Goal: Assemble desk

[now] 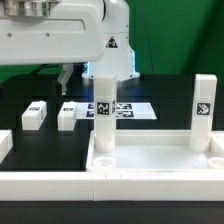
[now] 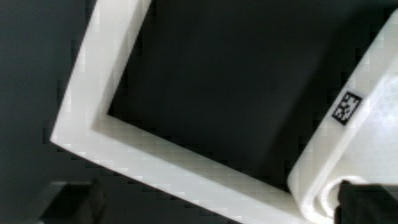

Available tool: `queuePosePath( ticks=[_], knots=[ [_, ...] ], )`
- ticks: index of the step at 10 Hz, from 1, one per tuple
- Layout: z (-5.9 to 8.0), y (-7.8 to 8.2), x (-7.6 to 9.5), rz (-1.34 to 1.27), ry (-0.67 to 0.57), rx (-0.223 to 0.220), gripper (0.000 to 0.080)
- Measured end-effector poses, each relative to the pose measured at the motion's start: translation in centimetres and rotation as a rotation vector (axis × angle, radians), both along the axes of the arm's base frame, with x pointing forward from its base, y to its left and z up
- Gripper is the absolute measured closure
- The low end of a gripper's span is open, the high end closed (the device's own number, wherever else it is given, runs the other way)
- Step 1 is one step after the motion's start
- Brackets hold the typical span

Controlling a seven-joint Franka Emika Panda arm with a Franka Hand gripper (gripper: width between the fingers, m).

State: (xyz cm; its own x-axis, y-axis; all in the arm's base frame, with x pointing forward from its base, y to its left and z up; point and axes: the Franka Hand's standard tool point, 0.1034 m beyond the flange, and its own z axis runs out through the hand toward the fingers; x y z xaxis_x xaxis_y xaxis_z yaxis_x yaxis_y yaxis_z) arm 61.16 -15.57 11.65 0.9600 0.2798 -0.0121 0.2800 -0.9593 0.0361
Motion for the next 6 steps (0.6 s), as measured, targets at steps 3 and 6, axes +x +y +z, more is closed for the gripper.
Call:
queuePosePath(
  ticks=[3,6],
  knots=[
    [-1.5,-3.0,-3.6,-0.316,0.096,0.079,0.0150],
    [-2.4,-3.1,-5.6,-0.456,0.258,0.117,0.0150]
  ],
)
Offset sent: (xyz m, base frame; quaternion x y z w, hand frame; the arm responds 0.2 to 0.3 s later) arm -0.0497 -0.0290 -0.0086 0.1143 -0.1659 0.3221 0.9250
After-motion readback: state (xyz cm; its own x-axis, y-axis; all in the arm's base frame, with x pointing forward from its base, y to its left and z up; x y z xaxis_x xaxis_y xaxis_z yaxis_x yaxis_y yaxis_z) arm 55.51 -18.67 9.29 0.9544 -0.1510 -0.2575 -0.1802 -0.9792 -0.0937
